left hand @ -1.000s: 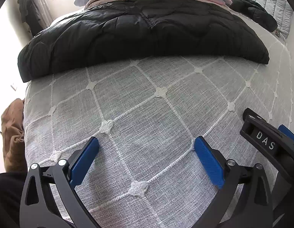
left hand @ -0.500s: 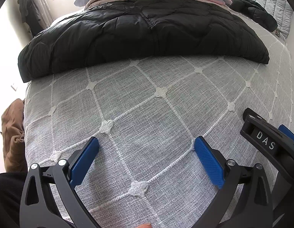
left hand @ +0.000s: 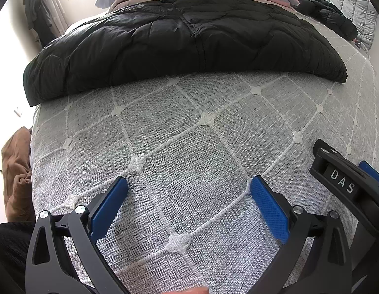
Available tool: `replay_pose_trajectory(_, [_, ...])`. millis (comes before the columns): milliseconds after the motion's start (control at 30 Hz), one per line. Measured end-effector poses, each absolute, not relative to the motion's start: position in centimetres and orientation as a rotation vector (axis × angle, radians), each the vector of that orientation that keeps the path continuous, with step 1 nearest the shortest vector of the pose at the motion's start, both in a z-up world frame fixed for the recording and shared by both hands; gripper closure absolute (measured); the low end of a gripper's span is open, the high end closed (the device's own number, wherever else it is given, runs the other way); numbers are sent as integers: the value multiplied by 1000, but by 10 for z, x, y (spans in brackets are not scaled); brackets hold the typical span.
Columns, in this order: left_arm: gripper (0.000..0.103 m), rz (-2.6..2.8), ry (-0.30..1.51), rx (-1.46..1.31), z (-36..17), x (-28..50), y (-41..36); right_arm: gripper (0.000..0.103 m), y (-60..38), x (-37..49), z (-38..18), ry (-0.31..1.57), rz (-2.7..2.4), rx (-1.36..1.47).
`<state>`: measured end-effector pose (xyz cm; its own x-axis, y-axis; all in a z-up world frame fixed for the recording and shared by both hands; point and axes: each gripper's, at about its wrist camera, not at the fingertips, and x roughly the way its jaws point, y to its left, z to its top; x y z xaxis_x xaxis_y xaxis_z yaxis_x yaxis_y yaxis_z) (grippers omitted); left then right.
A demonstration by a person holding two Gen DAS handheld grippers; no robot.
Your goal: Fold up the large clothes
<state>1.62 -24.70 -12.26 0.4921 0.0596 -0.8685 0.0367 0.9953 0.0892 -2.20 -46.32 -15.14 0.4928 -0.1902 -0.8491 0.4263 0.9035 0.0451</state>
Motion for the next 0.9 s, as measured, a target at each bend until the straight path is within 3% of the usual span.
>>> replay_pose_trajectory(900, [7, 21, 1051, 100, -121, 10, -246, 6, -462, -22, -151, 988, -379, 265])
